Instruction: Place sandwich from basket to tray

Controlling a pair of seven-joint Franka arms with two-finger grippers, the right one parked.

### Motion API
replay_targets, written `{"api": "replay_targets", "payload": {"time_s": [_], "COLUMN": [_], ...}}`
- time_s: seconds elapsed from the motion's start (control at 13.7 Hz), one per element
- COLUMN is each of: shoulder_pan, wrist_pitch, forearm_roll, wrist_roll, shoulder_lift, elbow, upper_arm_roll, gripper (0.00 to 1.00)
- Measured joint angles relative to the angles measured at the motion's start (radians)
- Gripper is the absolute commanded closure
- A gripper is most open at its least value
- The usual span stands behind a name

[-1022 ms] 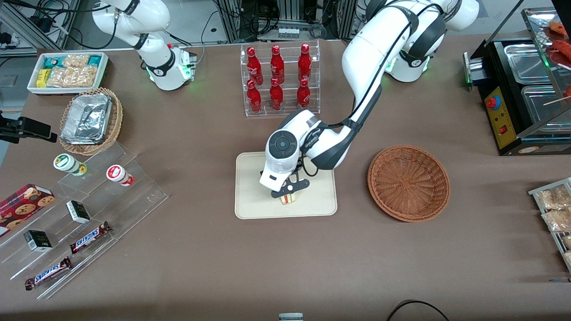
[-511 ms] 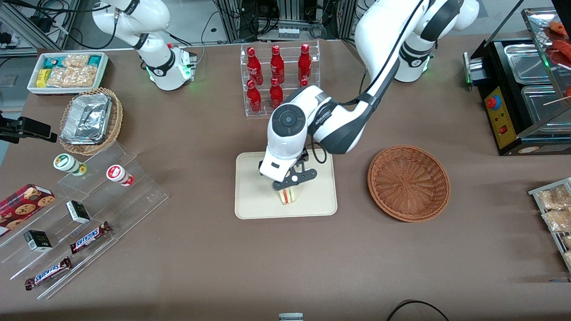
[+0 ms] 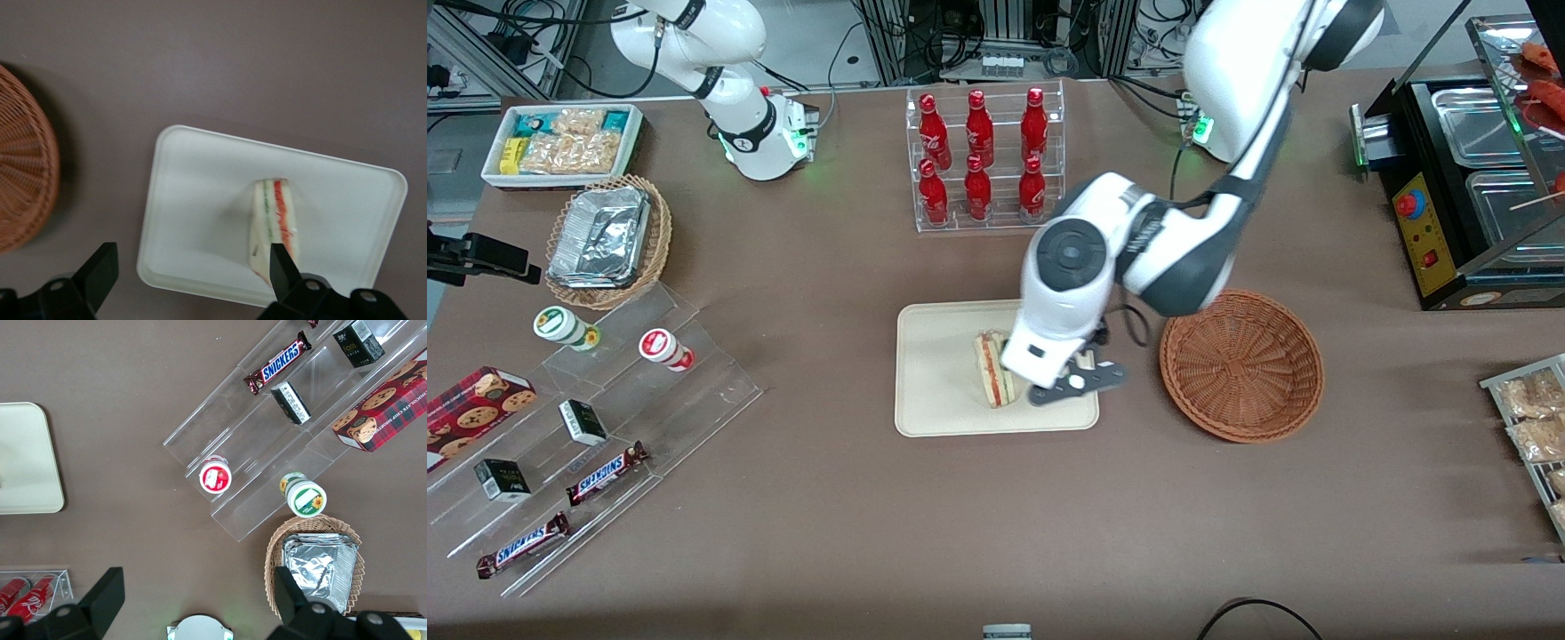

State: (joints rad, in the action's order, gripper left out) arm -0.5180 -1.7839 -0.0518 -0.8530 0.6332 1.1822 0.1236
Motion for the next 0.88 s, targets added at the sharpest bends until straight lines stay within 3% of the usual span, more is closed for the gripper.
{"api": "replay_targets", "payload": {"time_s": [0.51, 0.88], "shoulder_pan": [0.221, 0.339], "wrist_pitch": [0.016, 0.103], "forearm_roll": [0.035, 0.037], "wrist_roll": [0.347, 0.556], "shoulder_lift": [-0.245, -0.335], "elbow": [0.261, 0.312], "upper_arm_roll": [0.001, -0.002], "gripper": [0.00, 0.00]}}
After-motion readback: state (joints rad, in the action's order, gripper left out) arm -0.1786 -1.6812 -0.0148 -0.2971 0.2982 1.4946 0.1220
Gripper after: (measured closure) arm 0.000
